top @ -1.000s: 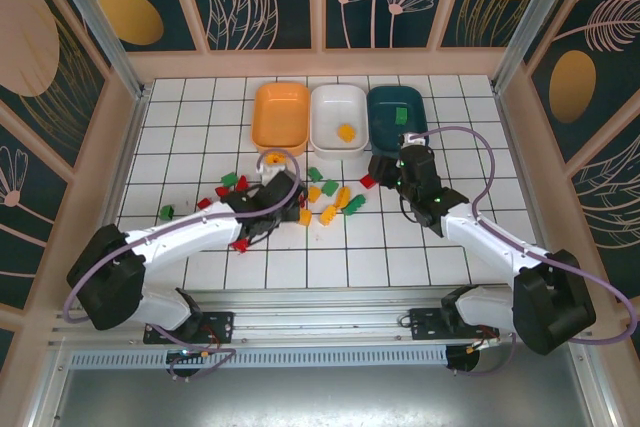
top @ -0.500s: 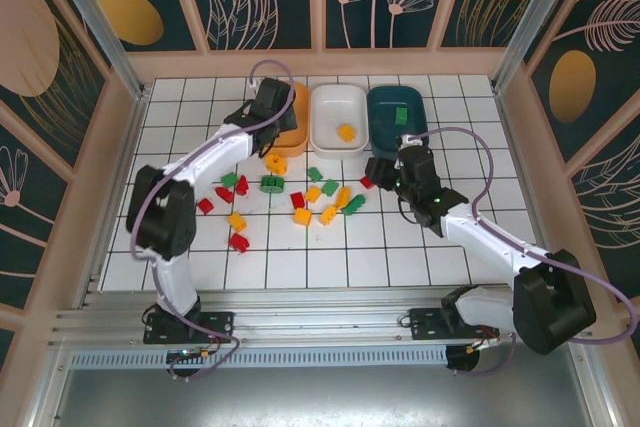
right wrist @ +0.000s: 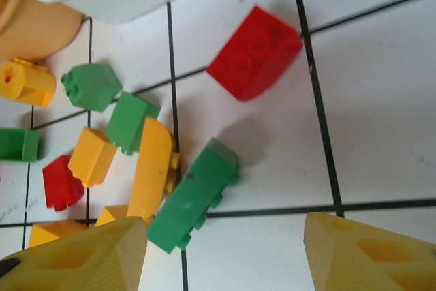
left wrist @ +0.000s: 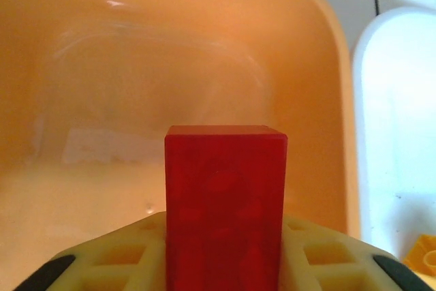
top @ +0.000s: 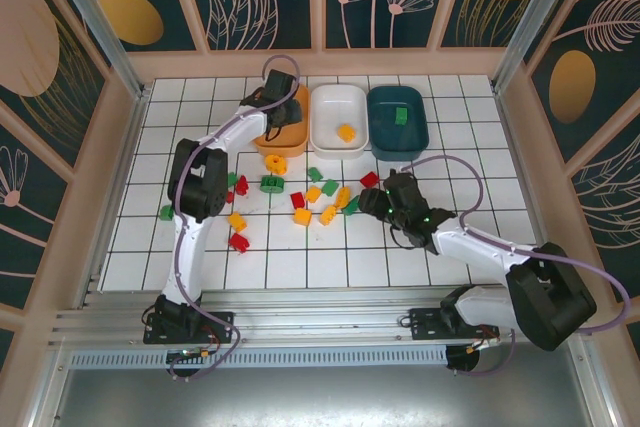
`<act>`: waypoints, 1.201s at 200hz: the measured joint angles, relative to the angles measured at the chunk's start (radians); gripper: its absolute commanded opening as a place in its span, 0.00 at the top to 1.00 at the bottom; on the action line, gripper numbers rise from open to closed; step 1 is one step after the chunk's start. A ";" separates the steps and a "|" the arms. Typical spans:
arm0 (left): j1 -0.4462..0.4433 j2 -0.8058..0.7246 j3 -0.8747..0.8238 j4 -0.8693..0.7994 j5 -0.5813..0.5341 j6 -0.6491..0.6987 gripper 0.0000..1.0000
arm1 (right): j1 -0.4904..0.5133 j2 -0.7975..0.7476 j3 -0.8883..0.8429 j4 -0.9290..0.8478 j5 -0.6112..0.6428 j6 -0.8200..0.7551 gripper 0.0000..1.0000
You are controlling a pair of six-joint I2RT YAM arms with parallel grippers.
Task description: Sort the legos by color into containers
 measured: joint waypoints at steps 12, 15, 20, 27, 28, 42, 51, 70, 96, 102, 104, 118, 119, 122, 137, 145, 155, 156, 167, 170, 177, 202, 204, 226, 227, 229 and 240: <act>0.000 0.009 0.018 -0.001 0.004 0.004 0.57 | 0.002 0.008 -0.011 0.011 -0.012 0.025 0.36; 0.000 0.010 0.022 0.000 0.004 0.004 0.54 | 0.002 0.011 -0.011 0.013 -0.012 0.029 0.36; 0.000 0.014 0.028 -0.002 0.006 0.006 0.51 | 0.002 0.016 -0.012 0.017 -0.016 0.036 0.36; 0.000 0.019 0.034 -0.004 0.006 0.007 0.51 | 0.002 0.022 -0.012 0.025 -0.019 0.048 0.36; 0.000 0.020 0.034 -0.004 0.006 0.008 0.51 | 0.002 0.023 -0.012 0.026 -0.019 0.049 0.36; 0.000 0.028 0.037 -0.008 0.006 0.011 0.49 | 0.002 0.034 -0.012 0.040 -0.031 0.064 0.36; 0.000 0.032 0.037 -0.012 0.006 0.012 0.47 | 0.002 0.041 -0.012 0.050 -0.037 0.075 0.36; 0.001 0.036 0.037 -0.024 0.007 0.011 0.47 | 0.002 0.056 -0.011 0.068 -0.042 0.088 0.36; 0.001 0.019 0.005 -0.013 0.013 0.011 0.45 | 0.002 0.080 -0.011 0.087 -0.046 0.106 0.35; 0.001 0.000 -0.029 -0.002 0.018 0.010 0.43 | 0.002 0.087 -0.011 0.090 -0.050 0.111 0.35; 0.001 -0.011 -0.042 0.001 0.022 0.010 0.43 | 0.002 0.090 -0.011 0.092 -0.051 0.115 0.35; 0.001 -0.098 -0.167 0.037 0.035 0.000 0.37 | 0.002 0.108 -0.010 0.105 -0.063 0.137 0.35; 0.001 -0.103 -0.175 0.041 0.037 -0.002 0.36 | 0.002 0.109 -0.010 0.106 -0.063 0.138 0.35; 0.001 -0.129 -0.210 0.051 0.039 -0.008 0.34 | 0.002 0.112 -0.010 0.108 -0.064 0.140 0.35; 0.001 -0.288 -0.395 0.124 0.060 -0.027 0.26 | 0.002 0.130 -0.009 0.128 -0.068 0.164 0.36; 0.001 -0.378 -0.486 0.161 0.068 -0.038 0.26 | 0.002 0.142 -0.005 0.135 -0.072 0.172 0.36; 0.001 -0.491 -0.582 0.204 0.070 -0.051 0.25 | 0.002 0.157 0.002 0.142 -0.076 0.183 0.37; 0.001 -0.505 -0.594 0.211 0.070 -0.054 0.25 | 0.002 0.158 0.002 0.142 -0.076 0.185 0.37; 0.001 -0.616 -0.674 0.257 0.070 -0.063 0.25 | 0.002 0.175 0.010 0.154 -0.083 0.190 0.39; 0.001 -0.639 -0.692 0.269 0.069 -0.066 0.25 | 0.002 0.179 0.011 0.158 -0.085 0.192 0.39; 0.001 -0.694 -0.735 0.299 0.070 -0.071 0.25 | 0.002 0.191 0.017 0.163 -0.090 0.193 0.39; 0.001 -0.833 -0.899 0.385 0.070 -0.096 0.25 | 0.002 0.241 0.038 0.185 -0.111 0.198 0.42; 0.001 -0.840 -0.914 0.387 0.070 -0.097 0.25 | 0.002 0.245 0.039 0.189 -0.113 0.202 0.42; 0.001 -0.880 -1.039 0.398 0.071 -0.111 0.25 | 0.002 0.276 0.048 0.204 -0.125 0.211 0.48; 0.001 -0.881 -1.046 0.398 0.071 -0.112 0.25 | 0.002 0.277 0.048 0.204 -0.126 0.212 0.48; 0.001 -0.882 -1.054 0.398 0.072 -0.114 0.25 | 0.002 0.278 0.048 0.205 -0.128 0.216 0.49; 0.001 -0.889 -1.103 0.396 0.075 -0.120 0.25 | 0.002 0.287 0.048 0.211 -0.136 0.215 0.55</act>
